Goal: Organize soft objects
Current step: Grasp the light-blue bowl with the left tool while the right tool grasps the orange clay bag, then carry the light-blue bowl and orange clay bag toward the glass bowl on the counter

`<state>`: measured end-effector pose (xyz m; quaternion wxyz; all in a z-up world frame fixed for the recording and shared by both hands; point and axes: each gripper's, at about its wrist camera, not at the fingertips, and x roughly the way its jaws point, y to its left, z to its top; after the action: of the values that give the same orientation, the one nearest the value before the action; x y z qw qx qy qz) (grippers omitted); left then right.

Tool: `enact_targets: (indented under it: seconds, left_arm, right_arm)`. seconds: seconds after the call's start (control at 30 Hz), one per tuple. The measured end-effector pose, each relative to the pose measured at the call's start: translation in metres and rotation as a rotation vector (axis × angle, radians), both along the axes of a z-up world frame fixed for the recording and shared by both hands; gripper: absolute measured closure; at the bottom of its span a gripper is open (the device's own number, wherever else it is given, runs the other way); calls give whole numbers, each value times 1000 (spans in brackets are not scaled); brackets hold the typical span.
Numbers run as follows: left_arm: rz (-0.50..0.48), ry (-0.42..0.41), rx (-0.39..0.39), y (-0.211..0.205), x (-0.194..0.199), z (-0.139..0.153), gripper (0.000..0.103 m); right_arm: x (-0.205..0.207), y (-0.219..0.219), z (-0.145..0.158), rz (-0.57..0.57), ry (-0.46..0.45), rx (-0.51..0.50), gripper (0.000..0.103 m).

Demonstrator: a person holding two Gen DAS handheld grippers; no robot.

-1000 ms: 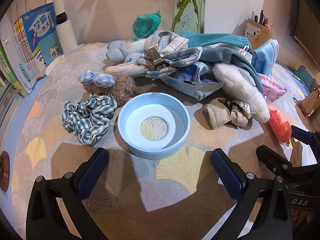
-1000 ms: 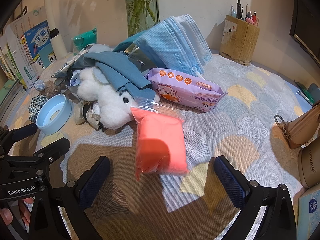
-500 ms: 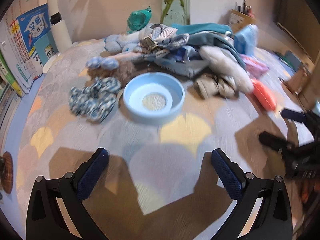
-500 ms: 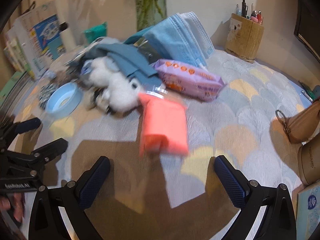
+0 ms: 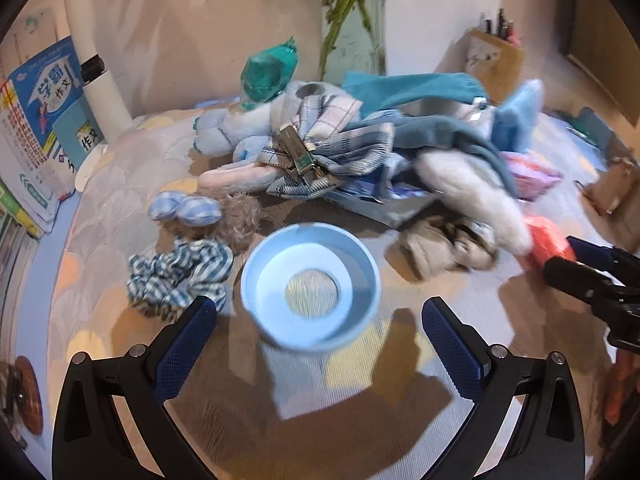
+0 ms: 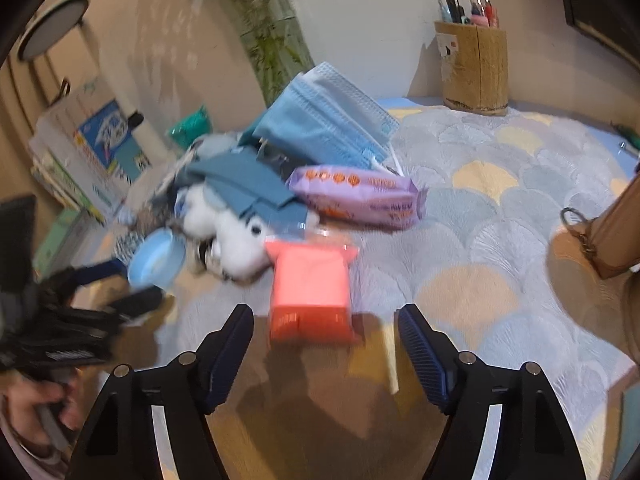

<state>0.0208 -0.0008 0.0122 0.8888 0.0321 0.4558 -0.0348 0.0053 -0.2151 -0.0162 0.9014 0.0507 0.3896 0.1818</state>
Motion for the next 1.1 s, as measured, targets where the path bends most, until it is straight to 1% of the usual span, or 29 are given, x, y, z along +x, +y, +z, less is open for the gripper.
enact_targets:
  seconds: [0.03,0.07,0.1,0.13,0.17,0.2,0.3,0.4,0.53,0.6,0.73,0.83,0.9,1.0,1.1]
  left_arm:
    - [0,-7,-16,-1,2,-2,1]
    - [-8,-18,-38,-1,2,-4,2]
    - [-22,-24,-60,-3,2,-8,3]
    - [-20,-22,-38,-5,2,-9,9]
    - [-20,-45,-26,-8,-1,-6,28]
    - [-29,-64,-23,-10,-5,-4,39]
    - [-50,-82,-12,-15,-9,-2,38]
    - [-65,-95,-39,-16,-15,0,38]
    - [-58,-82,-71,-16,-26,-1,38]
    - [-52,-82,-70,-18,-34,-1,38]
    - [-40,-101,-53,-25,-53,1,38]
    - [-33,-120,-73,-30,-67,6,38]
    - [-42,-119,-97,-37,-74,9,38]
    - [-50,-116,-116,-56,-81,12,38]
    - [-48,-112,-137,-76,-86,13,38]
  right_arm:
    - [4,1,0,-6,-6,5,31]
    - [7,4,0,-14,-18,-1,46]
    - [8,6,0,-21,-28,-4,57]
    - [10,8,-1,-28,-31,1,64]
    - [11,8,-2,-29,-25,8,64]
    - [11,6,-1,-24,-30,19,65]
    - [9,0,-1,10,-28,96,65]
    - [9,-5,-3,6,-21,117,65]
    - [3,-14,-3,-16,-20,155,65]
    - [-4,-18,-3,-22,-17,176,65]
    - [-20,-19,-4,-22,-23,185,65]
    - [-36,-23,0,-21,-59,201,65]
    - [-46,-31,2,-30,-77,225,65]
    - [-61,-47,5,-30,-67,263,66]
    - [-78,-65,15,-21,-76,250,66]
